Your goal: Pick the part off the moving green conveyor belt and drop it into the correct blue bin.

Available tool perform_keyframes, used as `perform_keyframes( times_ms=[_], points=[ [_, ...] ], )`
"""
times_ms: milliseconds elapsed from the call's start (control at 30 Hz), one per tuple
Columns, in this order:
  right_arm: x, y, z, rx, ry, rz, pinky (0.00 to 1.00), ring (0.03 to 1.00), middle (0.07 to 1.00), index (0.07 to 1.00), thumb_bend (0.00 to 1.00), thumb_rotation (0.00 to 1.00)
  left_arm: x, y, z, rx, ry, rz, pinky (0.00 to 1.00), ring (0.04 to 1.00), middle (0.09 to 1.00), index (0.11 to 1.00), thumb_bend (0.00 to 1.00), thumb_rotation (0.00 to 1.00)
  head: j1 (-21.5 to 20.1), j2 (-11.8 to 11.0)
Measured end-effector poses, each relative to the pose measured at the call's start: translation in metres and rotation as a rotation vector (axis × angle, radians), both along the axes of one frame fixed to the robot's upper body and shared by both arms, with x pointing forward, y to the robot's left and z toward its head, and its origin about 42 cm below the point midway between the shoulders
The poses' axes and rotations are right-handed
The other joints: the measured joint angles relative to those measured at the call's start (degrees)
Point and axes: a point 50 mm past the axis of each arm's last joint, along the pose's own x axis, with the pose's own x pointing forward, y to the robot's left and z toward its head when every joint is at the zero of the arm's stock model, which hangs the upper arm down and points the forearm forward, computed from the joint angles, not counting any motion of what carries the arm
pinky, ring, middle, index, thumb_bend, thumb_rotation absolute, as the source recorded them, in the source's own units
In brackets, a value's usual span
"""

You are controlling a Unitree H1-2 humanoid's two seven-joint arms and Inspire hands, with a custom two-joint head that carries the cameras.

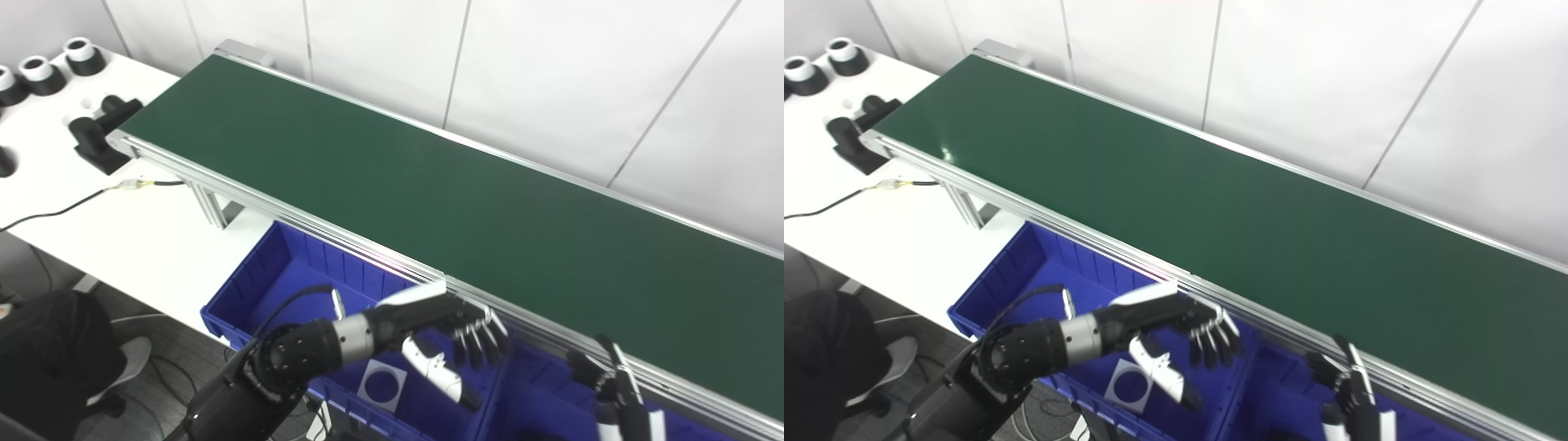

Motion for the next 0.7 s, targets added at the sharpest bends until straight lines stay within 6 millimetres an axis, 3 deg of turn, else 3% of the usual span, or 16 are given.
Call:
perform_keyframes(
  times_ms=[133, 167, 233, 300, 333, 400, 533, 700],
  points=[
    [0.003, 0.011, 0.003, 0.024, -0.017, -0.032, 0.70, 0.769, 0.830, 0.862, 0.82, 0.98, 0.001, -0.019, -0.012, -0.187, 0.102, 0.052, 0.48, 0.528, 0.600, 0.660, 0.81, 0.57, -3.69, -0.97],
    [0.003, 0.014, 0.004, 0.013, -0.027, -0.035, 0.70, 0.775, 0.836, 0.854, 0.83, 0.99, 0.004, -0.025, -0.017, -0.244, 0.111, 0.097, 0.48, 0.526, 0.596, 0.658, 0.82, 0.59, -7.78, -1.58],
    [0.002, 0.021, 0.004, -0.006, -0.044, -0.061, 0.71, 0.779, 0.845, 0.846, 0.83, 1.00, 0.009, -0.038, -0.028, -0.350, 0.115, 0.211, 0.51, 0.565, 0.626, 0.663, 0.83, 0.60, -9.13, -1.58],
    [0.001, 0.025, 0.003, -0.022, -0.054, -0.101, 0.75, 0.809, 0.876, 0.872, 0.84, 1.00, 0.010, -0.050, -0.041, -0.415, 0.097, 0.332, 0.61, 0.656, 0.690, 0.686, 0.82, 0.56, -9.93, -1.67],
    [0.000, 0.024, 0.001, -0.029, -0.052, -0.116, 0.79, 0.849, 0.912, 0.914, 0.83, 1.00, 0.010, -0.055, -0.049, -0.410, 0.084, 0.377, 0.70, 0.727, 0.747, 0.721, 0.80, 0.50, -9.93, -1.67],
    [-0.002, 0.024, -0.002, -0.037, -0.045, -0.127, 0.85, 0.896, 0.955, 0.979, 0.80, 1.00, 0.006, -0.062, -0.064, -0.371, 0.054, 0.415, 0.81, 0.836, 0.844, 0.790, 0.78, 0.48, -13.07, -3.24],
    [-0.006, 0.025, -0.006, -0.049, -0.040, -0.128, 0.84, 0.883, 0.944, 0.975, 0.82, 1.00, -0.007, -0.062, -0.096, -0.249, -0.033, 0.393, 0.85, 0.897, 0.902, 0.828, 0.81, 0.55, -15.64, -4.48],
    [-0.013, 0.028, -0.021, -0.050, 0.013, -0.143, 0.77, 0.815, 0.861, 0.919, 0.83, 0.98, -0.006, -0.063, -0.112, -0.205, -0.053, 0.350, 0.85, 0.904, 0.913, 0.857, 0.84, 0.58, -19.15, -10.10]
  ],
)
